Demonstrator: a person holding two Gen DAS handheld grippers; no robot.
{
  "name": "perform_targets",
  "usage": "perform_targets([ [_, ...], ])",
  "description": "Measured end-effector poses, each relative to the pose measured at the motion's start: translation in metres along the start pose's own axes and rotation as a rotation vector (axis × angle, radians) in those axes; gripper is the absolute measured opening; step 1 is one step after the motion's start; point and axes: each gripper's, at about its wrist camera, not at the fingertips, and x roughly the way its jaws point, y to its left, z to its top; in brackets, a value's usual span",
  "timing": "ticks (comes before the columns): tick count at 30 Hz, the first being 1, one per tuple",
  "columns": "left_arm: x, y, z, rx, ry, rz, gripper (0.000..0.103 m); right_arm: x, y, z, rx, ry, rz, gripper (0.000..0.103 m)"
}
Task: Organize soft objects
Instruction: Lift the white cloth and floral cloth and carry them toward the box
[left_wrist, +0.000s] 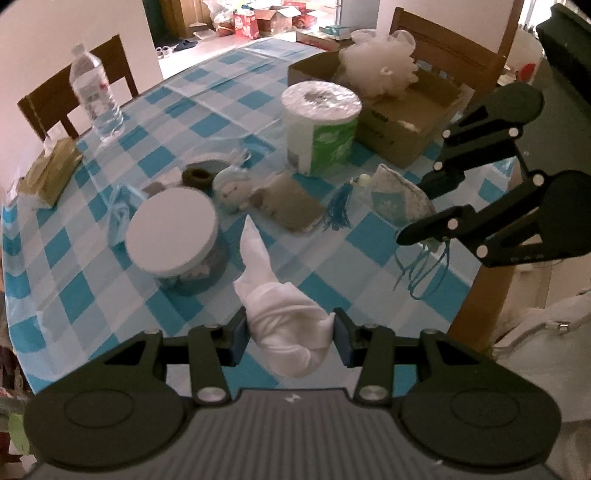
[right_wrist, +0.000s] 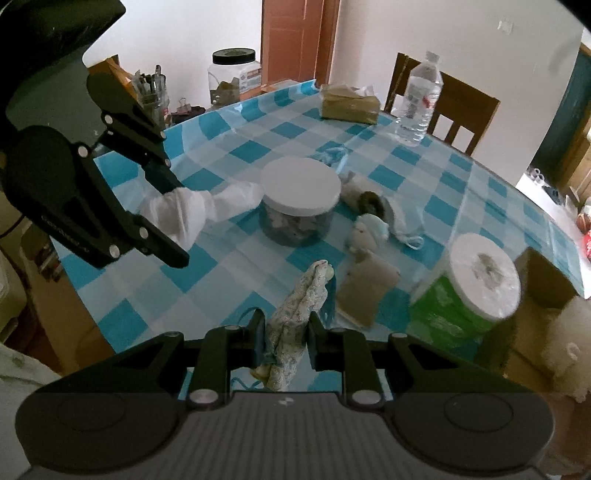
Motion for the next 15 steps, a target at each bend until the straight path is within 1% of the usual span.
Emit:
perform_targets([
  [2,0.001,-0.011,0.010,-0.004,-0.002,0.007,0.046,-0.006,-0.010,-0.009,-0.001,-0.006,-0.003,0.026],
  [6,0.005,-0.035,0.034,0.004,-0.011,-0.014,0.046,-0.022,-0.034,-0.028,0.017,-0.018,-0.009,0.026],
  [15,0.024,-0.086,0.090,0.044,-0.041,-0.044,0.046,-0.060,-0.101,-0.067,0.041,-0.025,-0.063,0.026],
])
